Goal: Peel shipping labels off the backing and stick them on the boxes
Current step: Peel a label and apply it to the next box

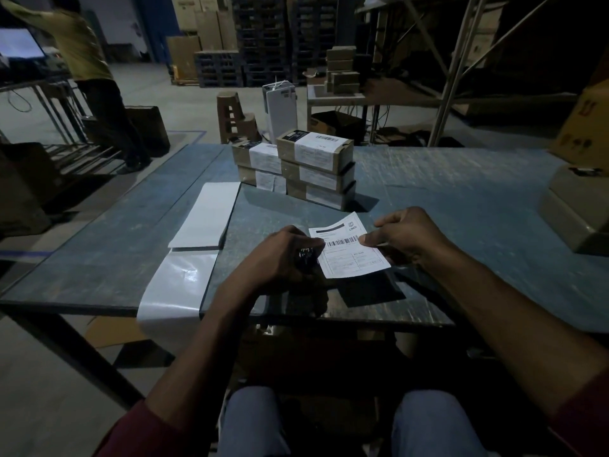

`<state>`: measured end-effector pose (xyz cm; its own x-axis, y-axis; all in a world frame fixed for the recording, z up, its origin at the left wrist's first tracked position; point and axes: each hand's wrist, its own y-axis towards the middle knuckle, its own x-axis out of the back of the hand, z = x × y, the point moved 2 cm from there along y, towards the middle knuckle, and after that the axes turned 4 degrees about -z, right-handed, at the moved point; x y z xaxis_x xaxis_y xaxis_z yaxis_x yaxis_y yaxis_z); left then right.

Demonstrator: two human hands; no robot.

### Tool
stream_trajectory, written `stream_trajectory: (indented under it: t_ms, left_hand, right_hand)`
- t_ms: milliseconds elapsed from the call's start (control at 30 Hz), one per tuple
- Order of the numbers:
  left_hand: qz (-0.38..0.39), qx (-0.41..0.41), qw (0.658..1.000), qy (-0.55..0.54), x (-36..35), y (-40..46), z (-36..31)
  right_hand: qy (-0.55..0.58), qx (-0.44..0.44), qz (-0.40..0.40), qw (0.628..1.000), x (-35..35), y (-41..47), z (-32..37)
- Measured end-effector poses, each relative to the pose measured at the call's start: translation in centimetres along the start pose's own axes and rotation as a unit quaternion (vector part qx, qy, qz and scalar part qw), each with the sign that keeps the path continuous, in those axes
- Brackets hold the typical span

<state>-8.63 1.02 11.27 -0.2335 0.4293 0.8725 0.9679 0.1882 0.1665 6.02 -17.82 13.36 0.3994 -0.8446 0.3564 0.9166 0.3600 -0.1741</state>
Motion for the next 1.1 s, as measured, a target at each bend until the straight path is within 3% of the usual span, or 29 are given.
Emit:
stream_trajectory:
  t_ms: [800,967,1100]
  left_hand:
    - [-0.003,0.004,1.000,-0.013,0.2,-0.3,0.0]
    - [-0.014,0.004,1.000,-0.025,0.6,-0.9,-0.1]
    - [-0.068,0.003,0.995,-0.067,1.3,-2.0,-0.3]
  right_hand:
    - [-0.038,0.012,-0.032,0.999,0.8,0.5,-2.1]
    - [0.065,0.022,0.008,0.998,0.6,1.0,-2.7]
    - [0.110,-0.029,0.085,0.990,0.8,1.2,-2.7]
